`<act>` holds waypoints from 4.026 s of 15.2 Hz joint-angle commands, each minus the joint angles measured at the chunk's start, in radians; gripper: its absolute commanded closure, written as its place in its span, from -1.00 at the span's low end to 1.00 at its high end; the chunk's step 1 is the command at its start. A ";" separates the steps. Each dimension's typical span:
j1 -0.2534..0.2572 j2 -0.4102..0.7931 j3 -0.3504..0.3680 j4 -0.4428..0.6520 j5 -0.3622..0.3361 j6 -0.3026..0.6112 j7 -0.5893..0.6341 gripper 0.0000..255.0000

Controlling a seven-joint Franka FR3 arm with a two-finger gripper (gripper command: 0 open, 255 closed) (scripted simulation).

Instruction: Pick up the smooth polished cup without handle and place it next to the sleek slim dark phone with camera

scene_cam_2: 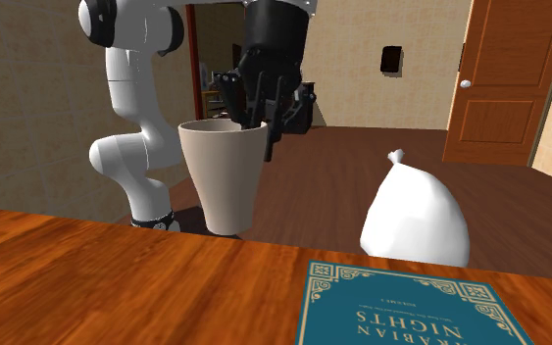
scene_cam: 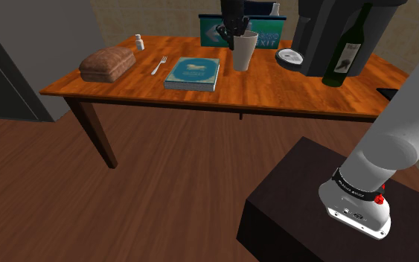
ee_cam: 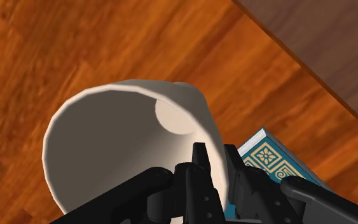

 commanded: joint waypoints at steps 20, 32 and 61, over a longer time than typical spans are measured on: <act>0.003 0.069 0.002 0.359 -0.017 -0.286 -0.056 1.00; -0.100 -0.310 -0.142 -0.071 0.008 -0.188 -0.284 1.00; -0.256 -0.677 -0.588 -0.334 -0.216 -0.141 -0.850 1.00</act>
